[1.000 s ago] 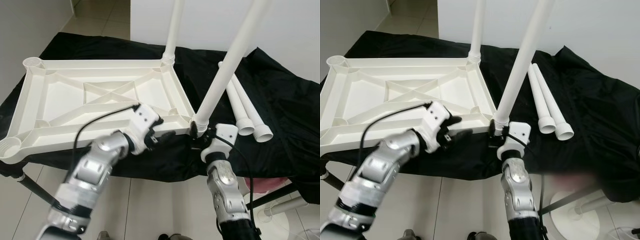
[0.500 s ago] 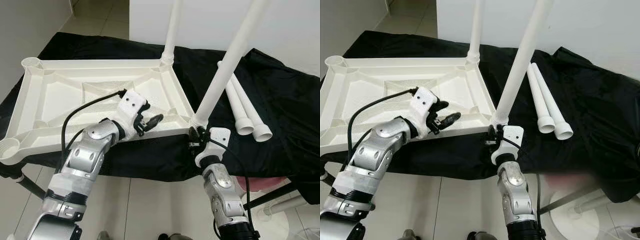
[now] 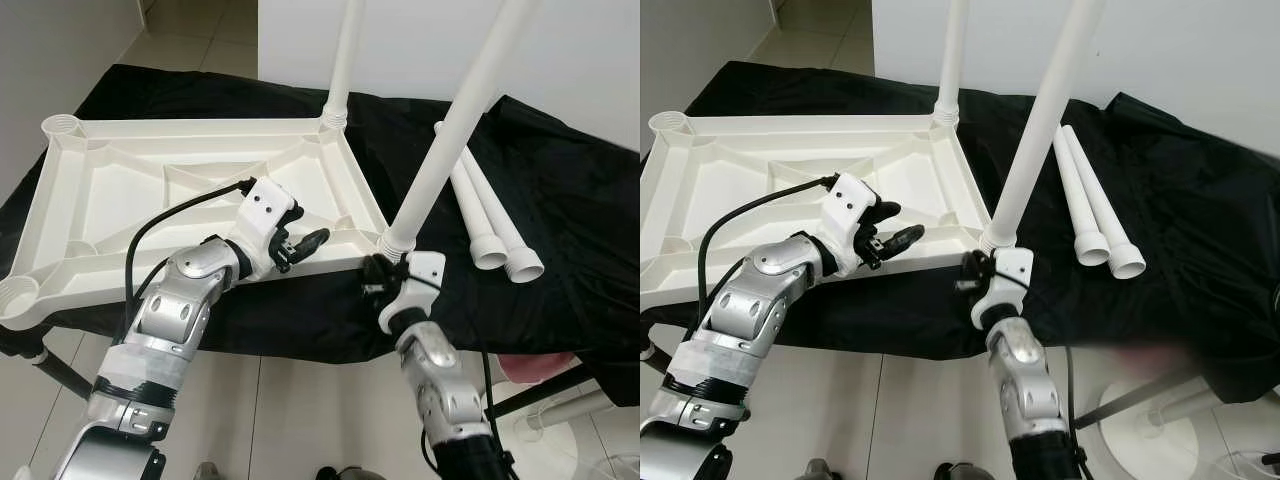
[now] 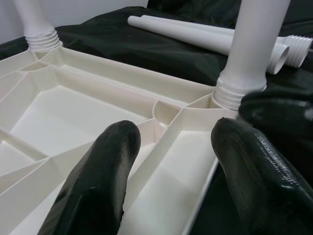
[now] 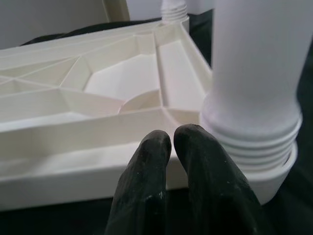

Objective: Building children table

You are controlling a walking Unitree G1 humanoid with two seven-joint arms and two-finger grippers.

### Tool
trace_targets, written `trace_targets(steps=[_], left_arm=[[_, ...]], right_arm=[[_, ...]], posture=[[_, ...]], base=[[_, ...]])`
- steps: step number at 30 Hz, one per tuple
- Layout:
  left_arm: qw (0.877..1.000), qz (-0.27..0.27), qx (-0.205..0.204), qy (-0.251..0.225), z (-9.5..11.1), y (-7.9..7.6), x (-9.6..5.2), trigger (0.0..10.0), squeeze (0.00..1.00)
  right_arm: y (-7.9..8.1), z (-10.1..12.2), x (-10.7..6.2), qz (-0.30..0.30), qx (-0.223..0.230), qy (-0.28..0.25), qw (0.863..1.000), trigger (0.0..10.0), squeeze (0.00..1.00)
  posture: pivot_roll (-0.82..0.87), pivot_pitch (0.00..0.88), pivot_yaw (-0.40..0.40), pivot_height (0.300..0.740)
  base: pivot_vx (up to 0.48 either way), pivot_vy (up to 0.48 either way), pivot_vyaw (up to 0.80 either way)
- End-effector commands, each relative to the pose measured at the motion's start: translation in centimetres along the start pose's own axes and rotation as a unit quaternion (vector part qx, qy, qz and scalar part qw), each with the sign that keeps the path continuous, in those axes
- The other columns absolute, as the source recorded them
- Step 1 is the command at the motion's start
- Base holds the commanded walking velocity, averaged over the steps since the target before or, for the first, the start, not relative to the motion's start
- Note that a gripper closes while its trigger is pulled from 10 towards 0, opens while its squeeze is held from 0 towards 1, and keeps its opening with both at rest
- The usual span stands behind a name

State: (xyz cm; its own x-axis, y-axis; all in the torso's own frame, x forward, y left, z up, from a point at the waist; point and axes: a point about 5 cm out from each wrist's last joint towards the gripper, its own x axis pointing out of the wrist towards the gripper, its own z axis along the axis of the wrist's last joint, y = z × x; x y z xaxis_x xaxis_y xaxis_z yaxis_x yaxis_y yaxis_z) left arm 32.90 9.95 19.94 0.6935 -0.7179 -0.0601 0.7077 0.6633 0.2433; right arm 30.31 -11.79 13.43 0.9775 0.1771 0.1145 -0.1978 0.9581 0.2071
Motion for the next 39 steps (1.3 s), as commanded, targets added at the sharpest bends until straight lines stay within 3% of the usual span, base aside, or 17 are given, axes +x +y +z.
trace_targets(steps=[1,6,7,12,13,14,30,38,39], left_arm=[[1.000,-0.004,0.007,0.003,-0.1,-0.2,0.2,10.0,0.00],[1.000,-0.003,0.006,0.005,-0.3,-0.3,0.0,10.0,0.00],[1.000,-0.002,0.005,0.005,-0.3,-0.3,0.0,10.0,0.00],[1.000,-0.003,0.003,0.005,-0.4,-0.5,0.0,10.0,0.00],[1.000,-0.003,0.003,0.005,-0.4,-0.5,0.0,10.0,0.00],[1.000,-0.004,0.002,0.004,-0.5,-0.6,0.0,10.0,0.00],[1.000,-0.010,0.000,0.005,-0.6,-0.9,0.1,10.0,0.00],[1.000,-0.013,0.001,0.005,-0.6,-0.9,0.2,10.0,0.00],[1.000,-0.016,0.005,0.013,-0.8,-1.0,0.1,10.0,0.00]], right_arm=[[-0.8,-0.7,-0.3,-0.014,0.003,0.018,1.000,10.0,0.00],[-1.7,-0.5,-0.6,-0.033,-0.007,0.018,0.999,10.0,0.00],[-1.6,-0.6,-0.7,-0.032,-0.001,0.017,0.999,10.0,1.00],[-1.1,-0.6,-1.0,-0.028,-0.004,0.012,1.000,10.0,1.00],[-0.9,-0.7,-1.1,-0.028,-0.004,0.012,1.000,10.0,0.45],[-0.9,-0.8,-1.2,-0.028,-0.003,0.014,1.000,10.0,0.00],[-1.0,-1.2,-1.9,-0.024,-0.011,0.023,0.999,10.0,0.00],[-3.0,-0.3,-0.7,-0.037,-0.021,0.017,0.999,10.0,0.00],[-4.7,0.4,0.1,-0.057,-0.029,0.010,0.998,10.0,0.00]], posture=[[0.02,0.107,-0.107,0.740],[0.02,0.109,-0.110,0.740],[0.02,0.110,-0.111,0.740],[0.02,0.111,-0.110,0.740],[0.02,0.110,-0.111,0.740],[0.02,0.110,-0.111,0.740],[0.01,0.101,-0.110,0.740],[0.01,0.098,-0.114,0.740],[0.01,0.097,-0.113,0.740]], base=[[0.000,0.000,0.00],[0.000,0.000,0.00],[0.000,0.000,0.00],[0.000,0.000,0.00],[0.000,0.000,0.00],[0.000,0.000,0.00],[0.000,0.000,0.00],[0.000,0.000,0.00],[0.000,0.000,0.00]])
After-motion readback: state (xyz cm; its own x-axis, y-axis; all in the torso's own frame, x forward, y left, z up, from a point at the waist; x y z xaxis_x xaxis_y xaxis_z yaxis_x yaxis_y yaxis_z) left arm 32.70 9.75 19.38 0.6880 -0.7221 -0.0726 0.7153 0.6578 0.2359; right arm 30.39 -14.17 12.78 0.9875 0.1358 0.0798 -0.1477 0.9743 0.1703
